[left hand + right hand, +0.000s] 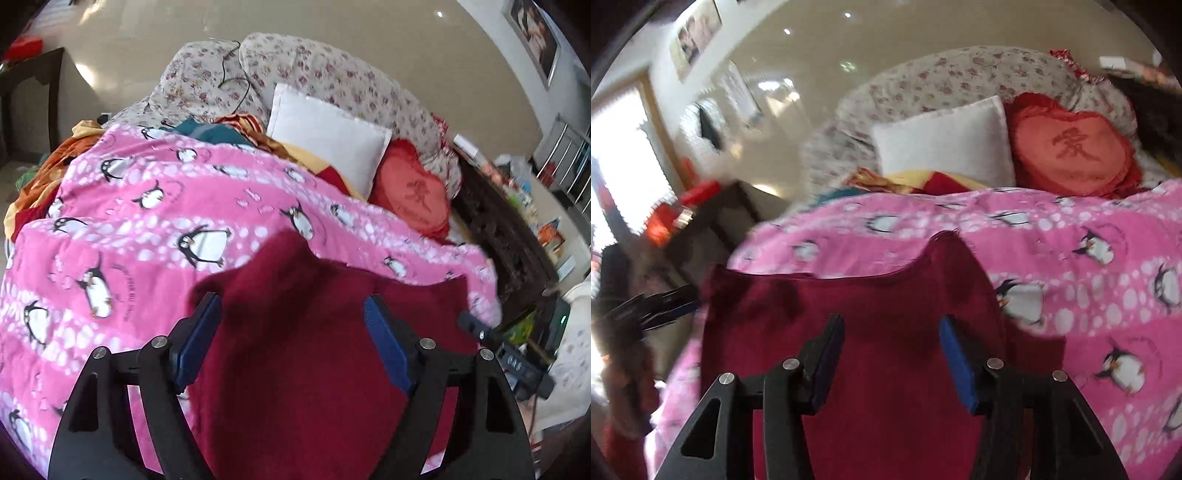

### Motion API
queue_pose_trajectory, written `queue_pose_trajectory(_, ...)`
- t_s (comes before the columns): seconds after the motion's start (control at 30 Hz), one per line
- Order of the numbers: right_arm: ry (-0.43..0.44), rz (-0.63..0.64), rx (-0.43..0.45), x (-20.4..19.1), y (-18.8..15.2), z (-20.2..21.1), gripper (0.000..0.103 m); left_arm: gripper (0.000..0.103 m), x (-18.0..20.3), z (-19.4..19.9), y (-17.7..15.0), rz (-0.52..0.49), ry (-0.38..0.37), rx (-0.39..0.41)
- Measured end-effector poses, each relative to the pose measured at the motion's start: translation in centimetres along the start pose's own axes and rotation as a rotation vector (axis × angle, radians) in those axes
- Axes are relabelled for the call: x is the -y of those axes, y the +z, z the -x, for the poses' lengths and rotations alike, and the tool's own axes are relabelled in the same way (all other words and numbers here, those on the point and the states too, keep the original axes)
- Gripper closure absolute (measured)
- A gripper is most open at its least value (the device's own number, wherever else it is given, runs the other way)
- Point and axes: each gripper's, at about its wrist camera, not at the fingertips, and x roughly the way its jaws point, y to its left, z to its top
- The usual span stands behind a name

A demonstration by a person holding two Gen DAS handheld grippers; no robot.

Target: Fold small clothes

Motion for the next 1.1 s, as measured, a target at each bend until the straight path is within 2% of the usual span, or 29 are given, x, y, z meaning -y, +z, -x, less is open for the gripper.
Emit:
queue_pose_trajectory(0.03, -0.065, 0.003, -0.013, 0.3, 0.2, -1.0, 0.051, 0.023, 0.0, -1.0, -0.1, -0.004, 0.04, 0.0)
queue_pose_trajectory(0.07, -0.087, 0.004, -0.043, 0.9, 0.4, -2.3, 0.051, 0.023, -0.3, -1.9, 0.0, -0.001, 0.077, 0.003)
queue_pose_trajectory(0.23, -0.128, -0.001, -0.127, 2.3, 0.9, -5.8, 0.051, 0.024, -2.4, -6.0, 0.3, 0.047, 0.133, -0.036)
queue_pose_trajectory(0.33, -0.132, 0.016, -0.112, 1.9, 0.9, -4.2, 0.051, 0.024, -1.6, -5.7, -0.3, 0.001, 0.171, -0.015)
queue_pose_trajectory(0.5, -0.086, 0.077, -0.028, -0.5, -0.9, 1.4, 0.051, 0.024, -0.4, -2.6, -1.6, -0.05, 0.179, 0.044)
queue_pose_trajectory(0.6, -0.07, 0.089, -0.02, -1.2, -2.9, 3.9, 0.051, 0.023, 0.1, -1.2, -2.6, -0.074, 0.202, 0.069)
queue_pose_trajectory(0.73, -0.089, 0.105, -0.038, -1.4, -5.2, 4.9, 0.051, 0.024, 0.3, 0.0, -3.9, -0.082, 0.205, 0.084)
queue_pose_trajectory(0.8, -0.111, 0.094, -0.015, -1.1, -6.0, 5.2, 0.051, 0.024, 0.5, 0.1, -4.6, -0.087, 0.201, 0.077)
queue_pose_trajectory(0.87, -0.095, 0.047, 0.019, -0.3, -6.5, 5.4, 0.051, 0.024, 0.7, 0.0, -5.2, -0.099, 0.203, 0.068)
queue_pose_trajectory(0.93, -0.087, 0.011, -0.006, 0.5, -6.7, 4.3, 0.051, 0.023, 0.6, -0.5, -5.6, -0.098, 0.212, 0.054)
queue_pose_trajectory(1.0, -0.102, 0.025, -0.022, 0.4, -6.7, 3.3, 0.051, 0.024, 0.3, -1.4, -5.9, -0.081, 0.207, 0.02)
queue_pose_trajectory(1.07, -0.098, 0.026, -0.021, 0.2, -6.4, 3.5, 0.051, 0.024, -0.4, -2.2, -6.2, -0.056, 0.201, -0.028)
queue_pose_trajectory(1.1, -0.083, 0.014, -0.022, 0.2, -6.3, 4.0, 0.051, 0.024, -0.6, -2.1, -6.5, -0.05, 0.204, -0.024)
